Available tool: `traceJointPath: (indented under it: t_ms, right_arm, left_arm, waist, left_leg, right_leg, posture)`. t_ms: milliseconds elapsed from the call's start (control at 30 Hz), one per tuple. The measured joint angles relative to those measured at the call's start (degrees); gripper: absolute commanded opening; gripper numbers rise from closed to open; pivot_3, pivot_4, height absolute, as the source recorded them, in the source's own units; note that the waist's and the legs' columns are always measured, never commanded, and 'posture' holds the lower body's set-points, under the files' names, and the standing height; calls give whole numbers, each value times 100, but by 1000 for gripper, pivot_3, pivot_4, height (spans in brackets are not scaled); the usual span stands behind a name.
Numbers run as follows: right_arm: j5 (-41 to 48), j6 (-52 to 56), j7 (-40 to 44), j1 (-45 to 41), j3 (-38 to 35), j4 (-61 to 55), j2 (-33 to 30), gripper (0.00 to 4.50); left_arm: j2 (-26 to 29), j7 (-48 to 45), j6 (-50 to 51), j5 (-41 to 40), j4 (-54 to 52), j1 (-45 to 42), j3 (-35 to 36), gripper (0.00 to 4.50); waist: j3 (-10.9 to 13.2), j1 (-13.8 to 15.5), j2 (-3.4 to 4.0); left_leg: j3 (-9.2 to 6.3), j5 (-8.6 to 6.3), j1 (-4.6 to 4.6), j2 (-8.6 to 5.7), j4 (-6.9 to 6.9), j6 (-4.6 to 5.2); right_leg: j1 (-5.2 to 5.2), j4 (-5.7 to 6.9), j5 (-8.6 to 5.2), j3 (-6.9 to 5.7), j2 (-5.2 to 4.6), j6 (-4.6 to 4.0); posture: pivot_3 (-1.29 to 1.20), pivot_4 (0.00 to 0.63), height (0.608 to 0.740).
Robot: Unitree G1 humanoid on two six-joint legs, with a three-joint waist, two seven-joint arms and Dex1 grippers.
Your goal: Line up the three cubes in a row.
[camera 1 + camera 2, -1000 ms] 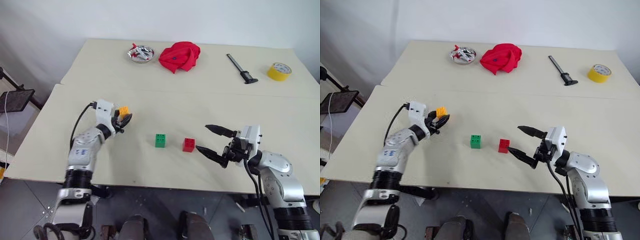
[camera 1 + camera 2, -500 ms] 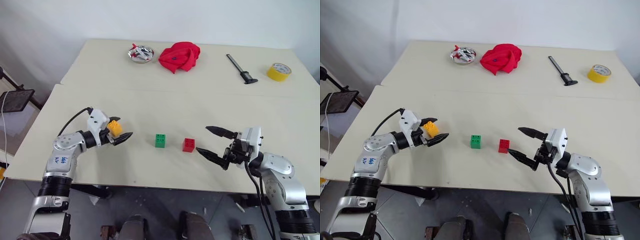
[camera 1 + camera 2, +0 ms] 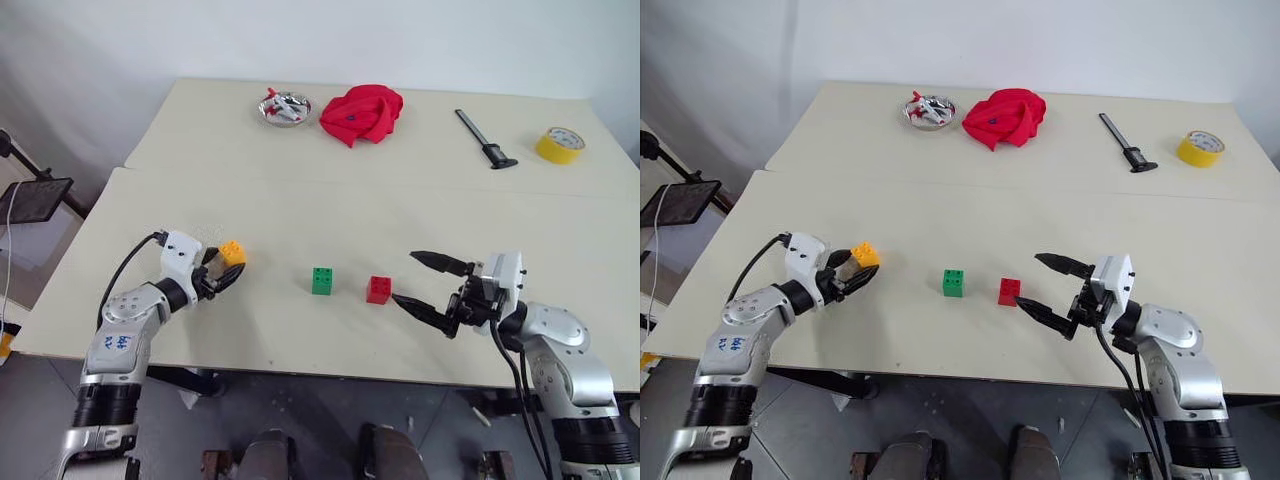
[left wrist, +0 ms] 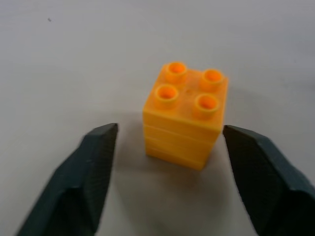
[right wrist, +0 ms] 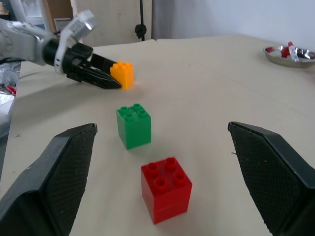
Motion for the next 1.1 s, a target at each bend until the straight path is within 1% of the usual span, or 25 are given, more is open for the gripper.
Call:
traceJointPath:
  t_ms: [100,167,300,367,467,533,600,667,733,833,967,1100]
  right_arm:
    - [0,1,4,-5,1,7,0,4500]
    - [-1,2,5,3,12,11,0,4500]
    - [-1,2,0,99,11,10,0,4500]
    - [0,5,-1,154,11,8,-2,4500]
    - [12,27,51,272,-18,-20,-116,4500]
    - [20,39,116,285,-38,-21,-215,4500]
    - [30,42,183,303,-68,-28,-273,4500]
    - [42,49,231,366,-104,-39,-333,4500]
    - [75,114,248,446,-150,-66,-429,4500]
    - [125,147,230,516,-198,-220,-437,4500]
    - [144,173,154,721,-247,-413,-437,4500]
    - [151,176,62,960,-311,-584,-437,4500]
  left_arm:
    - [5,-137,-230,4,250,-109,-31,2065]
    - [97,-469,-479,9,498,-291,-119,1503]
    - [492,-1294,-803,-124,681,-303,-99,1508]
    - [702,-1908,-972,-313,687,-304,-97,1508]
    - [1128,-3435,-1435,-615,727,-486,-233,1508]
    - [1190,-4105,-1820,-656,932,-810,-380,1508]
    - [1069,-4607,-2222,-605,1282,-1170,-657,1508]
    - [872,-4910,-2544,-437,1687,-1448,-949,1508]
    - [558,-5005,-3013,-78,2548,-1980,-1260,1508]
    - [261,-5000,-3610,266,3587,-2507,-1464,1508]
    - [242,-5146,-4071,460,4309,-2702,-1487,1508]
    - [232,-5245,-4380,594,4826,-2836,-1504,1508]
  waist:
    - [0,-9,0]
    - [0,-8,0]
    - [0,-26,0]
    - [0,-26,0]
    - [0,-11,1]
    - [-1,23,4]
    - [-1,21,4]
    - [-1,-2,3]
    - [0,15,2]
    - [0,-17,1]
    - [0,-104,1]
    - [2,-100,-2]
  left_leg:
    - [-1,-1,1,1,-6,-1]
    - [0,0,-1,1,-5,-1]
    - [1,-1,0,3,-6,-1]
    - [2,-1,0,3,-6,-1]
    - [4,-1,-4,2,-5,-1]
    - [4,-1,-2,-3,0,0]
    - [4,-1,0,-3,0,2]
    - [7,-1,1,-3,-1,3]
    - [5,0,-3,-3,1,4]
    - [10,-1,-3,-3,-2,6]
    - [10,-1,-2,-1,-10,7]
    - [8,-2,-6,-1,-3,8]
  right_leg:
    - [0,0,0,-4,0,0]
    - [0,-1,0,-7,1,0]
    - [-1,-2,0,-7,3,0]
    - [-1,-3,0,-7,3,0]
    - [-1,-5,-1,-7,2,-1]
    - [5,-7,-1,-6,0,-1]
    - [11,-14,-1,-7,1,-1]
    - [10,-13,-1,-7,3,-1]
    - [10,-13,-1,-14,4,-1]
    - [10,-16,0,-13,3,0]
    - [6,-15,0,-17,3,0]
    - [6,-15,0,-16,2,1]
  posture:
    - [0,150,740]
    - [0,150,740]
    - [0,150,740]
    - [0,150,740]
    - [0,150,740]
    - [0,150,740]
    - [0,150,740]
    - [0,150,740]
    - [0,150,740]
    - [0,150,740]
    - [0,150,740]
    - [0,150,740]
